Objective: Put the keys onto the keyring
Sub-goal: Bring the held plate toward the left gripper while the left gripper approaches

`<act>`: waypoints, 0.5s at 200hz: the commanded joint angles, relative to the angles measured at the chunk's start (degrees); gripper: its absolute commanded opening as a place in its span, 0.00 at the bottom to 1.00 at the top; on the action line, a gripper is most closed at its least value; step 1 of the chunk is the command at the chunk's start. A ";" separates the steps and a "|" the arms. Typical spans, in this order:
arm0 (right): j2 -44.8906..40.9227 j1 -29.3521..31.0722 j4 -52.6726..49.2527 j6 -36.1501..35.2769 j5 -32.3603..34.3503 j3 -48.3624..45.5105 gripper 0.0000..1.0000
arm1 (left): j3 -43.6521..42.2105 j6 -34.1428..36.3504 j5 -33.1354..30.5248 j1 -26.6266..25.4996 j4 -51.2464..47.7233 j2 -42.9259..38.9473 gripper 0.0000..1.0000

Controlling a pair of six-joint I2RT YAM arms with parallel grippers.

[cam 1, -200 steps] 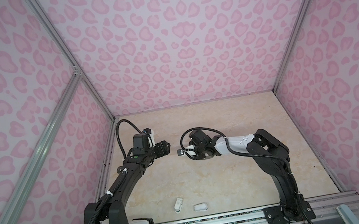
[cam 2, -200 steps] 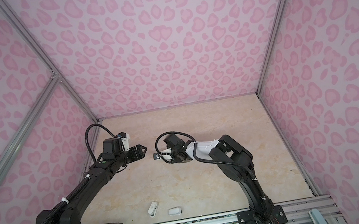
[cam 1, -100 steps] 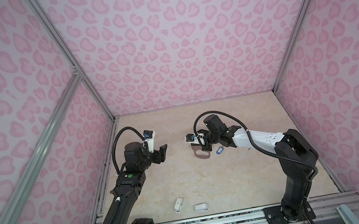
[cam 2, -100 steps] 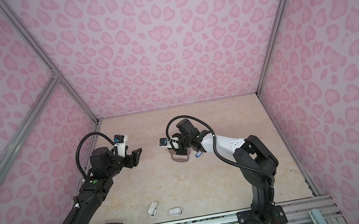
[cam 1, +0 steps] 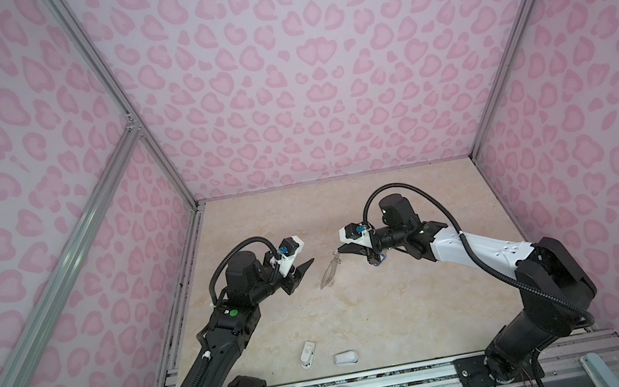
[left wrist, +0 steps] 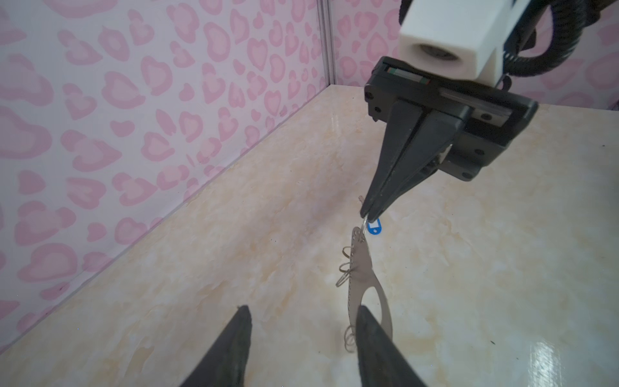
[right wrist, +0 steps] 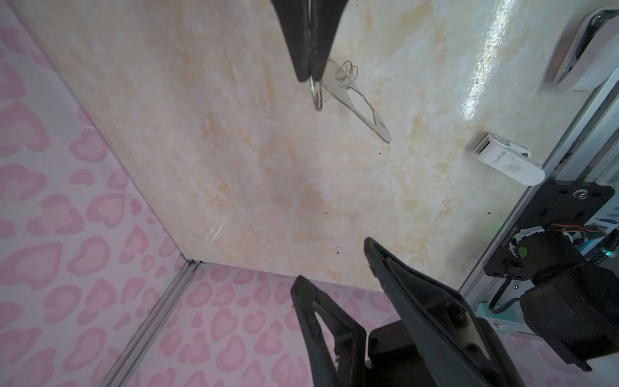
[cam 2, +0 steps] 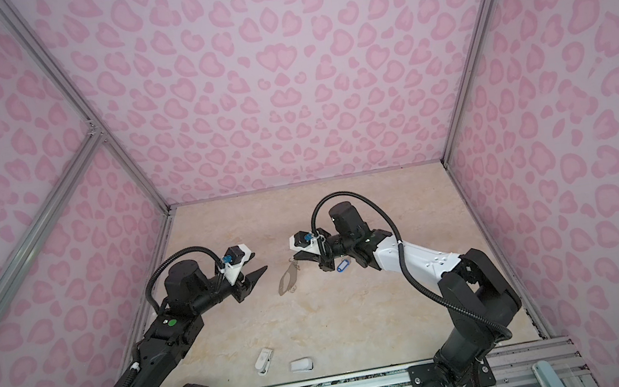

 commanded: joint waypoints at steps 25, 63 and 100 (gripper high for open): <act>-2.38 -0.54 11.70 6.06 -5.59 -4.54 0.00 | 1.80 3.92 0.10 -4.04 1.25 2.34 0.51; -2.75 -0.86 21.54 11.71 -10.01 -8.19 0.00 | 2.62 4.19 -1.30 -8.22 1.60 5.56 0.51; -2.52 -1.20 25.47 14.44 -10.99 -9.70 0.00 | 4.24 3.54 -2.57 -10.23 1.96 8.24 0.47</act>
